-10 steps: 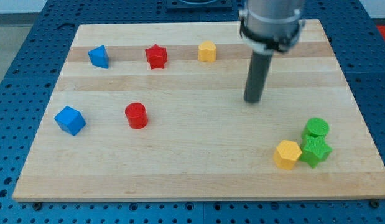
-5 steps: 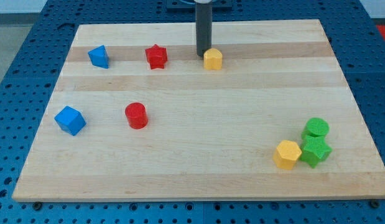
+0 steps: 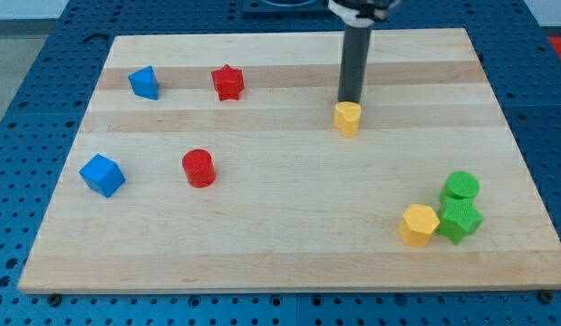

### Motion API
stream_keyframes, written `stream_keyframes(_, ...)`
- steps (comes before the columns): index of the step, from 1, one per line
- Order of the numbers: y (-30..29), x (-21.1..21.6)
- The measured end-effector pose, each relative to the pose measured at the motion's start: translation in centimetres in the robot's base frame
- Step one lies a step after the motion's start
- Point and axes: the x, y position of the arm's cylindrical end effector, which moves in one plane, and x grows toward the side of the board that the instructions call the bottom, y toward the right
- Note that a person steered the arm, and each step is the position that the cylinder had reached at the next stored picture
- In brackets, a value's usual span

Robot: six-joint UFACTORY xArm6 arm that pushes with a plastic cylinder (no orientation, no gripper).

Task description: Push yellow heart towards the center

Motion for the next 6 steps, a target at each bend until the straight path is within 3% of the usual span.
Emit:
stream_keyframes(2, 4.7, 7.1)
stream_keyframes(4, 3.3, 1.6)
stream_keyframes(5, 1.3, 2.9)
stream_keyframes(6, 1.3, 7.2)
